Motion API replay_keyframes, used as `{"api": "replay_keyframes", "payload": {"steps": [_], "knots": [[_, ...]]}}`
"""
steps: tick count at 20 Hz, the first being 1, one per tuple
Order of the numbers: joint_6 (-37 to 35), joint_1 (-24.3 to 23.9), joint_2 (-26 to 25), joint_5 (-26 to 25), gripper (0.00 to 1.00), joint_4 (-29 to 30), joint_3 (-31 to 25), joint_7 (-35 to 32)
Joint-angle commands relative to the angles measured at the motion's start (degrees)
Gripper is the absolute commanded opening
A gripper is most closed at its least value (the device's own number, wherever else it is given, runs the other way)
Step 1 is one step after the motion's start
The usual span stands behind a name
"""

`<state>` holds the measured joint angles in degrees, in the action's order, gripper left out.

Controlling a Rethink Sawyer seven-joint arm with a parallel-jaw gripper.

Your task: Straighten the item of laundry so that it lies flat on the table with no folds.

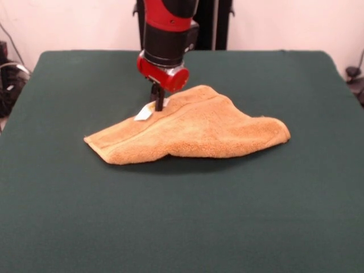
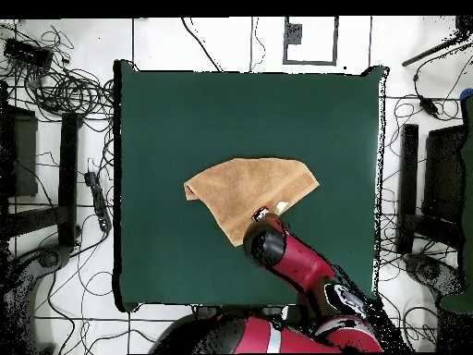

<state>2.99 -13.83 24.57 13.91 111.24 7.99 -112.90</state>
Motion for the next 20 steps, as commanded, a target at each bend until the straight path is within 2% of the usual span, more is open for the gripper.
{"api": "replay_keyframes", "payload": {"steps": [1,15,20], "knots": [[-5.56,-1.67,1.06,-2.95,0.0,5.91,1.28,-6.16],[-21.94,-0.68,10.88,-7.02,0.0,5.84,7.19,-4.05],[-23.08,-1.24,12.49,-8.73,0.0,6.24,7.26,-4.5]]}}
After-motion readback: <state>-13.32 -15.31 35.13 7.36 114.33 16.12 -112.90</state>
